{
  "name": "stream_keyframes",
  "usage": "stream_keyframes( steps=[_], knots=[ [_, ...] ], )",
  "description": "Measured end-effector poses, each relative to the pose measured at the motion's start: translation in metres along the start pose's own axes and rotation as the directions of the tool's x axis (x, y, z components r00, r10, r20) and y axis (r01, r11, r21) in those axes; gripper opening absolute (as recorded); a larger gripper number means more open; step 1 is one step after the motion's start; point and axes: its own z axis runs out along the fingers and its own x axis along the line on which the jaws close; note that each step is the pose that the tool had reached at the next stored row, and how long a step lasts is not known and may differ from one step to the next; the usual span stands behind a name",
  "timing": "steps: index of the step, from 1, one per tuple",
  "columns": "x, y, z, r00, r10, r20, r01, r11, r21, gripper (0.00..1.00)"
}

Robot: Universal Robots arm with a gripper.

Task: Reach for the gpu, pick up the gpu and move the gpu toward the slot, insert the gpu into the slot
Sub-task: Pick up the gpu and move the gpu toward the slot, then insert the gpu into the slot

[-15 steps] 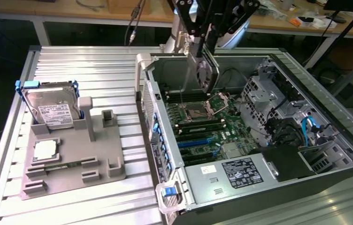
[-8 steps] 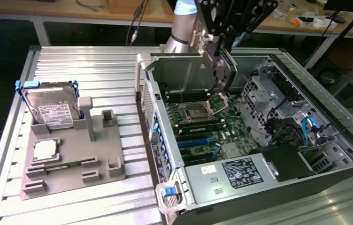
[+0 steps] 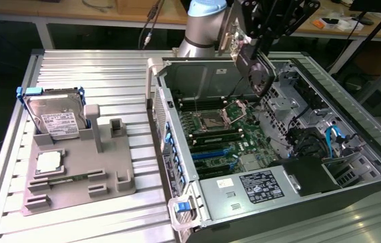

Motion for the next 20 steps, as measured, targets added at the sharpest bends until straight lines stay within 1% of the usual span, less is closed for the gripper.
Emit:
stream_keyframes(
  steps=[3, 4, 20],
  knots=[
    [-0.013, -0.0008, 0.0002, 1.0, 0.0, 0.0, 0.0, 1.0, -0.0001, 0.27],
    [-0.016, -0.0009, 0.0002, 1.0, 0.0, 0.0001, 0.0, 1.0, -0.0001, 0.27],
    [-0.016, -0.0009, 0.0005, 1.0, -0.002, 0.0001, 0.002, 1.0, -0.0003, 0.27]
  ],
)
